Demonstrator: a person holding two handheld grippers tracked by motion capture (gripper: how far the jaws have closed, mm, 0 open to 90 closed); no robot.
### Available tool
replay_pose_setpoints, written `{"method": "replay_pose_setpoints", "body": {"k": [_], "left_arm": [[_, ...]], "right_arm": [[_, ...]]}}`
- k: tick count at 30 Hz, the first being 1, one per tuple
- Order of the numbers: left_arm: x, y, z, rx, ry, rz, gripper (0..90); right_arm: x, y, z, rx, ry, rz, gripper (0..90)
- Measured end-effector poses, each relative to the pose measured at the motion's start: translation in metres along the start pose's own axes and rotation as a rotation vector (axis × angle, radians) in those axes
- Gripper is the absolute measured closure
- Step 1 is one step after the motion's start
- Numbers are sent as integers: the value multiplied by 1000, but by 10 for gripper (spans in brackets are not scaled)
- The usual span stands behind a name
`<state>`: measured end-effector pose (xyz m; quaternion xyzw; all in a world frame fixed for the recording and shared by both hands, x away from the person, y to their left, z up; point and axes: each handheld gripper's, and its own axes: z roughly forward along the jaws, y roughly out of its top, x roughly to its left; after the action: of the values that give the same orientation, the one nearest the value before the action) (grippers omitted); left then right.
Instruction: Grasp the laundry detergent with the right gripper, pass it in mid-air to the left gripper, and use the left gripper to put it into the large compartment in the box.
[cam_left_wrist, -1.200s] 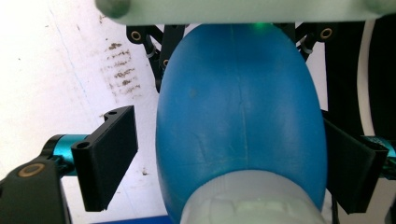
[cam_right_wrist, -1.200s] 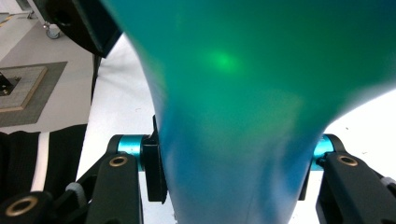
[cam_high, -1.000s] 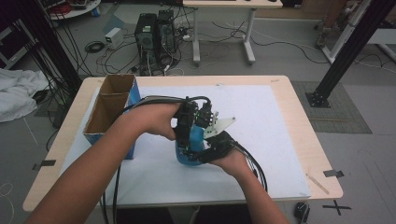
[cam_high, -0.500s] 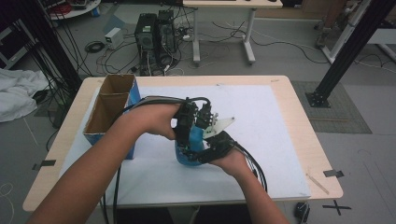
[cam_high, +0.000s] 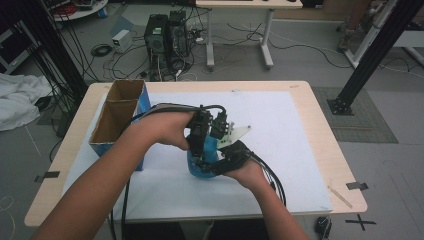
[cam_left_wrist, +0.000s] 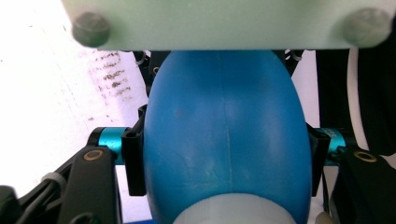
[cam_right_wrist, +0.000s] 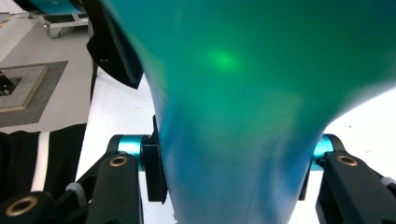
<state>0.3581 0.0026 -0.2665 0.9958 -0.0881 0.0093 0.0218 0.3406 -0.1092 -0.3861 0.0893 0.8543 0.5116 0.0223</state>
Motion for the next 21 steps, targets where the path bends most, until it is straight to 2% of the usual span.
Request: {"method": "replay_pose_setpoints", "body": {"k": [10, 21], "left_arm": [[0, -3, 0, 0, -11, -32, 385], [-3, 0, -6, 15, -1, -38, 388]], "right_arm": [[-1, 0, 2, 0, 14, -6, 459], [0, 2, 0, -24, 21, -2, 437]]}}
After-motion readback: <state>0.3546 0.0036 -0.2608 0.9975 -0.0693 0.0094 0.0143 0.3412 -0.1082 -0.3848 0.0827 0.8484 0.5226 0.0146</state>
